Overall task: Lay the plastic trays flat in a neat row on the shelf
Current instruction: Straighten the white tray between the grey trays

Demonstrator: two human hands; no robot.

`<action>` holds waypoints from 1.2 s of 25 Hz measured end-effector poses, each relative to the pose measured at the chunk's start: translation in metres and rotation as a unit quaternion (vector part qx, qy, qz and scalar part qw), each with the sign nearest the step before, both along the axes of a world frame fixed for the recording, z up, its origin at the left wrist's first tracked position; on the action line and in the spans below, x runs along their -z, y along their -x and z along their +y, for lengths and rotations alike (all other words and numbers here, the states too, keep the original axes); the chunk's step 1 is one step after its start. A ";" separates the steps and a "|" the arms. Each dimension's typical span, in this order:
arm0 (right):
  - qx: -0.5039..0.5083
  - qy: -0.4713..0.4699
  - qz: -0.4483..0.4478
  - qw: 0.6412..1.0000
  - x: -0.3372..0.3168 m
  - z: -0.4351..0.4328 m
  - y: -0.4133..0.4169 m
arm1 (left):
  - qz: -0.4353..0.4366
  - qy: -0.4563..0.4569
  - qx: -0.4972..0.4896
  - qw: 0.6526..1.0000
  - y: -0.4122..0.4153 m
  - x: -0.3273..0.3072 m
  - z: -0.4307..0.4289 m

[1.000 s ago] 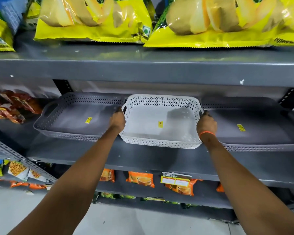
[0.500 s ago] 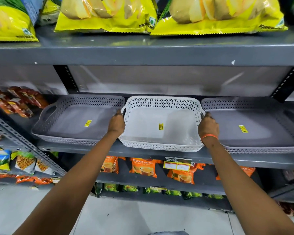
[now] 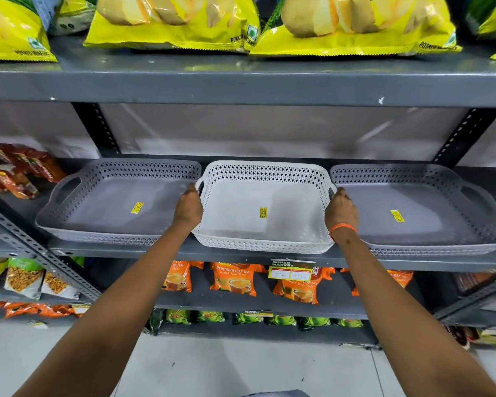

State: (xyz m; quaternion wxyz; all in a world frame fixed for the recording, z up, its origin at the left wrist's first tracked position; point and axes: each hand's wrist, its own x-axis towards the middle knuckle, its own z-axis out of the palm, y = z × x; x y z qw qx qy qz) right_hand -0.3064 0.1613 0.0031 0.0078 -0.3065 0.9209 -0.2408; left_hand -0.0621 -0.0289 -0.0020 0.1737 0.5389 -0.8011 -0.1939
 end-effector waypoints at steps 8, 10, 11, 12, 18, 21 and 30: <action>0.006 -0.010 0.002 1.000 0.000 -0.001 0.001 | 0.008 0.012 -0.010 1.000 0.002 0.001 0.003; 0.006 -0.015 0.007 1.000 0.000 -0.002 0.001 | 0.006 0.014 -0.012 1.000 0.002 0.000 0.004; 0.006 -0.015 0.009 1.000 0.000 -0.002 0.002 | 0.005 0.015 -0.015 1.000 0.002 0.000 0.004; 0.007 -0.016 0.010 1.000 0.000 -0.003 0.002 | 0.002 0.017 -0.017 1.000 0.003 -0.001 0.004; 0.005 -0.027 0.019 0.999 0.000 -0.005 0.003 | -0.018 0.020 -0.025 0.999 0.005 0.000 0.004; -0.006 -0.040 0.026 0.999 0.001 -0.004 0.005 | -0.031 0.009 -0.026 0.999 0.005 0.000 0.004; -0.005 -0.035 0.020 0.999 0.005 -0.007 0.009 | -0.021 -0.003 -0.033 0.999 0.007 0.000 0.002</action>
